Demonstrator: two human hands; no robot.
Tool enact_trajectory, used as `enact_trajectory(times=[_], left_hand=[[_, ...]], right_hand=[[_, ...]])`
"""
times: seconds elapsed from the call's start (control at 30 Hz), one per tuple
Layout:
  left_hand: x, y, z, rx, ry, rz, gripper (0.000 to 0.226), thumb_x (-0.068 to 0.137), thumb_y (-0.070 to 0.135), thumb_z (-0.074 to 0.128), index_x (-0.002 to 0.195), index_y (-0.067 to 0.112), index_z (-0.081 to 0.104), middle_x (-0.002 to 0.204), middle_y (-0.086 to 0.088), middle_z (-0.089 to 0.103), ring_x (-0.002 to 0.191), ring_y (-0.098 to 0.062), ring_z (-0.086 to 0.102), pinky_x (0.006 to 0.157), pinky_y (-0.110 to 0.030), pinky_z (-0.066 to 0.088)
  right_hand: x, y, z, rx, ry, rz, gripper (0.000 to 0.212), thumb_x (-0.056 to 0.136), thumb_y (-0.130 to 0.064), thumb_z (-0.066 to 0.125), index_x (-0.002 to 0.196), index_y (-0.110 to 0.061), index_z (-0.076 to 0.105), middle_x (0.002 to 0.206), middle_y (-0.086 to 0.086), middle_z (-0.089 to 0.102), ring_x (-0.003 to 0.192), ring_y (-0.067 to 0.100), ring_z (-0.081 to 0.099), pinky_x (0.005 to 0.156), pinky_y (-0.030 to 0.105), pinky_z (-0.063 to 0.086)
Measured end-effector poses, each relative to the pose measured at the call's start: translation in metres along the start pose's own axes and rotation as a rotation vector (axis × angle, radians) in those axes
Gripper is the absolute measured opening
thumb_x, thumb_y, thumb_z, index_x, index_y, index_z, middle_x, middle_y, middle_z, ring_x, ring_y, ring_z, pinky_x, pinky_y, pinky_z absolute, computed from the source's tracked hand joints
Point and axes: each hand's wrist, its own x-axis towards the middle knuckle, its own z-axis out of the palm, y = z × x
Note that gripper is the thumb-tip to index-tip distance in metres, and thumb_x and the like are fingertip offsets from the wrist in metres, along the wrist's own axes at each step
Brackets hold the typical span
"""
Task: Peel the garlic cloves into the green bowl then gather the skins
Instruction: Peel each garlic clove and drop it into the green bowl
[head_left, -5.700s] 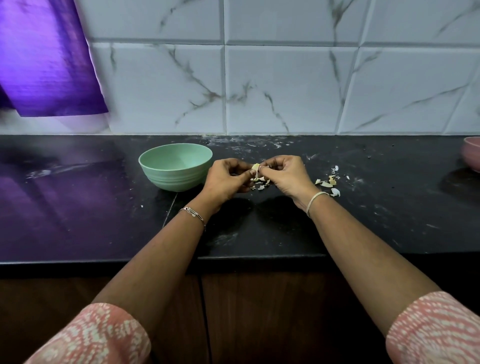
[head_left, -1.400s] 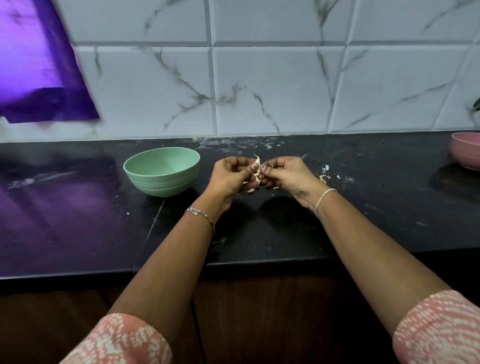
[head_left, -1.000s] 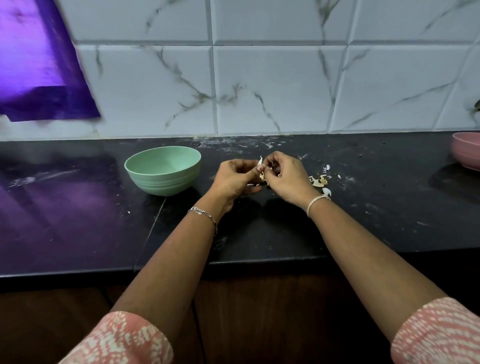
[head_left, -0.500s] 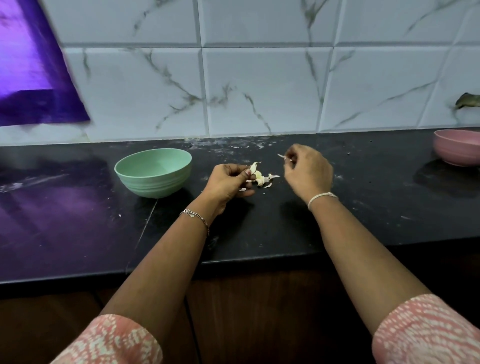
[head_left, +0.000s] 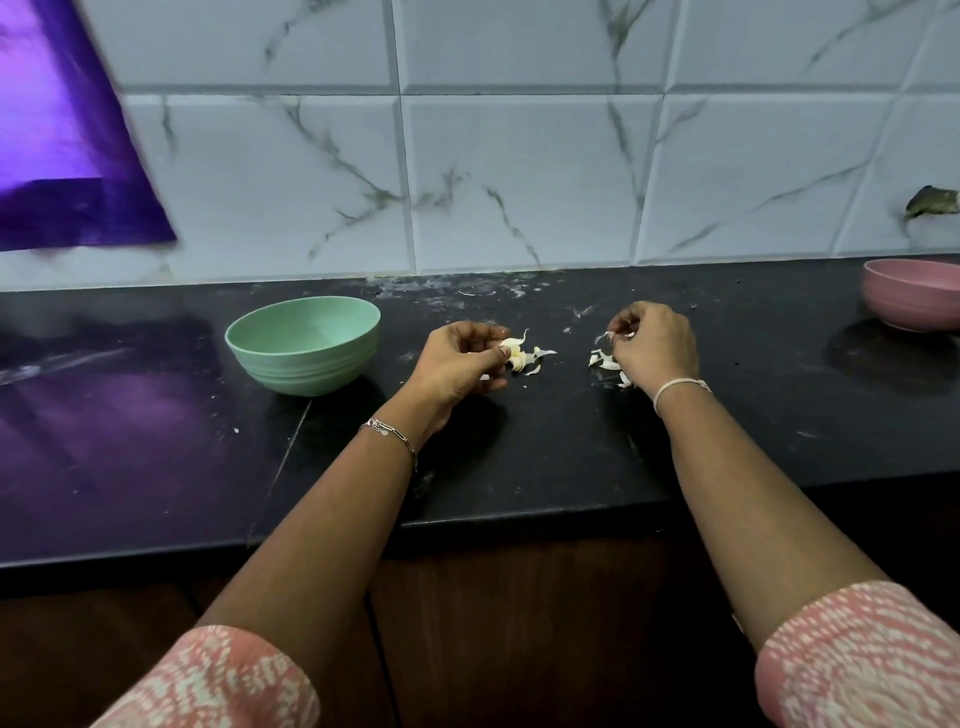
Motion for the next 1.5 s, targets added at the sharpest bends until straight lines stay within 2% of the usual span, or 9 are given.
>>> enact_trajectory(times=[0.1, 0.27, 0.37, 0.47, 0.7, 0.93, 1.1, 1.3, 1.5], left_hand=[[-0.001, 0.001, 0.001, 0.016, 0.011, 0.013, 0.019, 0.087, -0.003, 0.065, 0.105, 0.005, 0.065, 0.084, -0.005, 0.062, 0.066, -0.011, 0.060, 0.058, -0.022, 0.055], [-0.002, 0.002, 0.001, 0.039, 0.013, 0.026, 0.019, 0.086, -0.002, 0.066, 0.103, 0.006, 0.066, 0.081, -0.003, 0.061, 0.065, -0.009, 0.060, 0.058, -0.021, 0.054], [-0.003, 0.003, 0.001, 0.041, 0.015, 0.033, 0.014, 0.087, -0.001, 0.067, 0.095, 0.010, 0.067, 0.075, -0.001, 0.061, 0.063, -0.008, 0.060, 0.058, -0.022, 0.055], [-0.004, 0.003, 0.002, 0.040, 0.025, 0.036, 0.012, 0.086, 0.000, 0.068, 0.093, 0.011, 0.068, 0.075, -0.002, 0.063, 0.062, -0.008, 0.060, 0.058, -0.021, 0.055], [-0.004, 0.004, 0.003, 0.047, 0.062, 0.050, 0.011, 0.082, -0.001, 0.071, 0.084, 0.009, 0.067, 0.068, -0.001, 0.067, 0.059, -0.008, 0.064, 0.058, -0.022, 0.056], [-0.003, 0.005, 0.003, 0.057, 0.102, 0.103, 0.012, 0.081, -0.002, 0.073, 0.083, 0.008, 0.067, 0.078, -0.013, 0.069, 0.068, -0.017, 0.066, 0.066, -0.029, 0.058], [-0.002, 0.005, 0.004, 0.094, 0.099, 0.132, 0.012, 0.079, 0.000, 0.075, 0.080, 0.010, 0.068, 0.073, -0.009, 0.069, 0.065, -0.016, 0.065, 0.063, -0.030, 0.056], [-0.001, 0.003, 0.005, 0.148, 0.123, 0.159, 0.010, 0.079, 0.003, 0.077, 0.081, 0.009, 0.069, 0.066, -0.001, 0.069, 0.061, -0.011, 0.066, 0.061, -0.027, 0.056], [0.000, 0.003, 0.006, 0.166, 0.146, 0.161, 0.010, 0.079, 0.002, 0.076, 0.082, 0.010, 0.070, 0.072, -0.008, 0.071, 0.063, -0.015, 0.066, 0.064, -0.032, 0.057]], right_hand=[[-0.002, -0.002, 0.001, -0.052, -0.014, 0.008, 0.009, 0.088, -0.017, 0.067, 0.088, -0.022, 0.075, 0.098, 0.005, 0.071, 0.096, 0.028, 0.064, 0.073, 0.029, 0.046], [-0.003, -0.003, 0.001, -0.042, 0.057, -0.032, 0.024, 0.075, -0.017, 0.079, 0.069, -0.021, 0.057, 0.082, 0.000, 0.064, 0.080, 0.022, 0.061, 0.065, 0.028, 0.041], [-0.008, -0.014, 0.006, 0.307, -0.072, -0.176, 0.014, 0.084, -0.010, 0.071, 0.089, -0.021, 0.063, 0.082, -0.005, 0.064, 0.074, 0.012, 0.060, 0.069, 0.024, 0.050], [-0.021, -0.032, 0.009, 0.643, -0.347, -0.210, 0.017, 0.094, -0.015, 0.062, 0.111, -0.013, 0.066, 0.089, -0.001, 0.069, 0.072, 0.005, 0.061, 0.060, 0.014, 0.047], [-0.027, -0.037, 0.021, 0.610, -0.468, -0.283, 0.010, 0.087, -0.004, 0.070, 0.092, -0.012, 0.067, 0.082, 0.002, 0.067, 0.067, 0.008, 0.057, 0.061, 0.015, 0.046], [-0.027, -0.037, 0.024, 0.599, -0.512, -0.216, 0.014, 0.089, -0.002, 0.067, 0.094, -0.013, 0.062, 0.077, -0.001, 0.061, 0.062, 0.002, 0.054, 0.054, 0.015, 0.047], [-0.030, -0.040, 0.021, 0.631, -0.487, -0.215, 0.017, 0.087, -0.003, 0.068, 0.088, -0.020, 0.070, 0.088, 0.011, 0.072, 0.074, 0.010, 0.063, 0.065, 0.018, 0.051], [-0.028, -0.038, 0.024, 0.568, -0.435, -0.174, 0.009, 0.080, -0.014, 0.072, 0.078, -0.022, 0.076, 0.079, 0.008, 0.075, 0.083, 0.028, 0.072, 0.086, 0.047, 0.057], [-0.029, -0.040, 0.023, 0.553, -0.455, -0.197, 0.019, 0.090, -0.006, 0.065, 0.082, -0.023, 0.071, 0.081, 0.007, 0.074, 0.082, 0.022, 0.072, 0.087, 0.040, 0.057]])
